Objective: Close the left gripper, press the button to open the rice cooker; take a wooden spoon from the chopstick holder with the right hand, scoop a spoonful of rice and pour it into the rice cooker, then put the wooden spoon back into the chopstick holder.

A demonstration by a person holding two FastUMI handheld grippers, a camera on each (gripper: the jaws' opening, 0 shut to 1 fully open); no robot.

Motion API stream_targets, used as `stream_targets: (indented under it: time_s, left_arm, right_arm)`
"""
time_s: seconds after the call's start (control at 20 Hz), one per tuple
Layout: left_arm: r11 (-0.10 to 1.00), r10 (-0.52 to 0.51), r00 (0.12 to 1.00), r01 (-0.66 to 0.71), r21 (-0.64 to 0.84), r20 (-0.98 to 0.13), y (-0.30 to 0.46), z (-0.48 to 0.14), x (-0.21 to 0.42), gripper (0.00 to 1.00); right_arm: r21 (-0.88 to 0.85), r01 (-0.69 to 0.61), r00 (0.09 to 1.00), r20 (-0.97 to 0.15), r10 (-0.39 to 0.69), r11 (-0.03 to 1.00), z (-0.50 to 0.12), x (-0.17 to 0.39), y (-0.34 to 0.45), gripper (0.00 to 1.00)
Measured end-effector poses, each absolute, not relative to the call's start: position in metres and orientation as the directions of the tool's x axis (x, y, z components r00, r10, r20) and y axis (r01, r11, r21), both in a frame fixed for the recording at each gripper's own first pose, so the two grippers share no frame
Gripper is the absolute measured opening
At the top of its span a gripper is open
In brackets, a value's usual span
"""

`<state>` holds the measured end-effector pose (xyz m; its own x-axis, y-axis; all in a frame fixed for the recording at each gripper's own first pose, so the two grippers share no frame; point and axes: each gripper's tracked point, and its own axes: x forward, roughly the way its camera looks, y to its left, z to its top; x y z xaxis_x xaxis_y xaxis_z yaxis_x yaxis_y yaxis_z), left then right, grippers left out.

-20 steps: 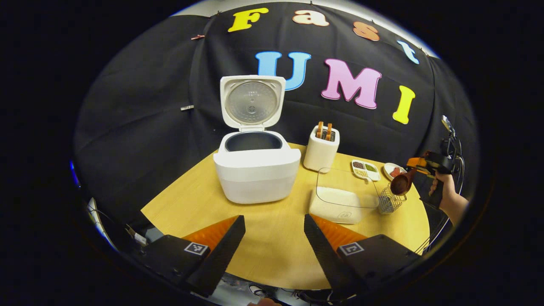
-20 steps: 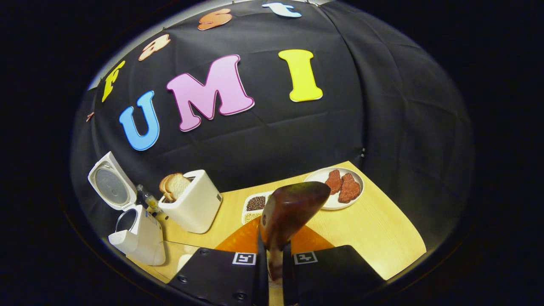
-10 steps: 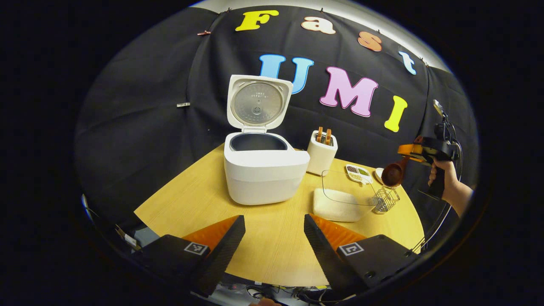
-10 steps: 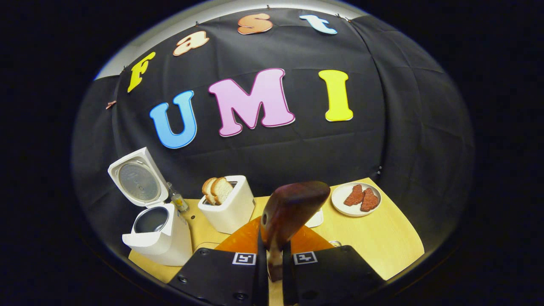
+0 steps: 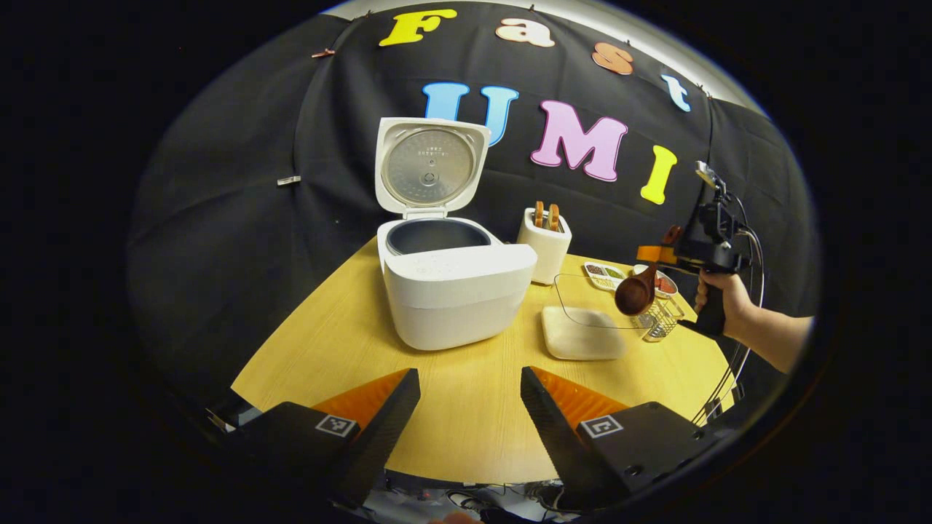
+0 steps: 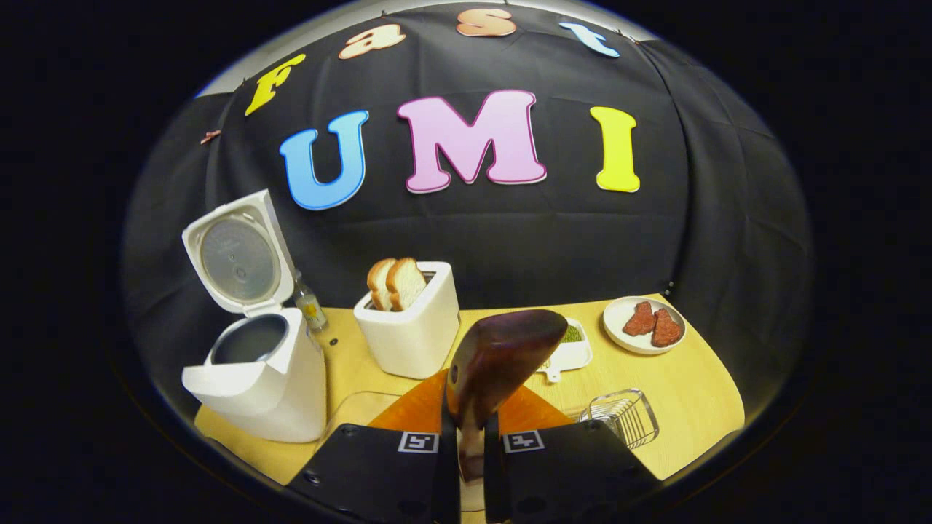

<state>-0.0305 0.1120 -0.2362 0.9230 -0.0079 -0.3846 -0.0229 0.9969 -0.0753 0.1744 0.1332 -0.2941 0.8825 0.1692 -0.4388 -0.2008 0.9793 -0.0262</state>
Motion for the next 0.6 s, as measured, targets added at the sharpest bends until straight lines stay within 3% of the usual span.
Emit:
stream_targets:
  time_s: [0.25,0.35,0.6]
  left_arm:
    - [0.996,-0.036,0.911,0.001,-0.087,-0.410,0.103,-0.256,-0.021,0.96]
    - [0.994,-0.052,0.907,0.006,-0.111,-0.419,0.100,-0.261,-0.021,0.96]
    - [0.989,-0.041,0.901,-0.025,-0.146,-0.431,0.109,-0.270,-0.023,0.96]
  right_arm:
    - [-0.073,-0.171,0.866,-0.487,0.115,0.982,-0.346,0.175,0.132,0.13]
    - [-0.082,-0.152,0.880,-0.464,0.097,0.985,-0.346,0.178,0.135,0.18]
    - [0.002,-0.158,0.841,-0.525,0.136,0.987,-0.363,0.151,0.170,0.17]
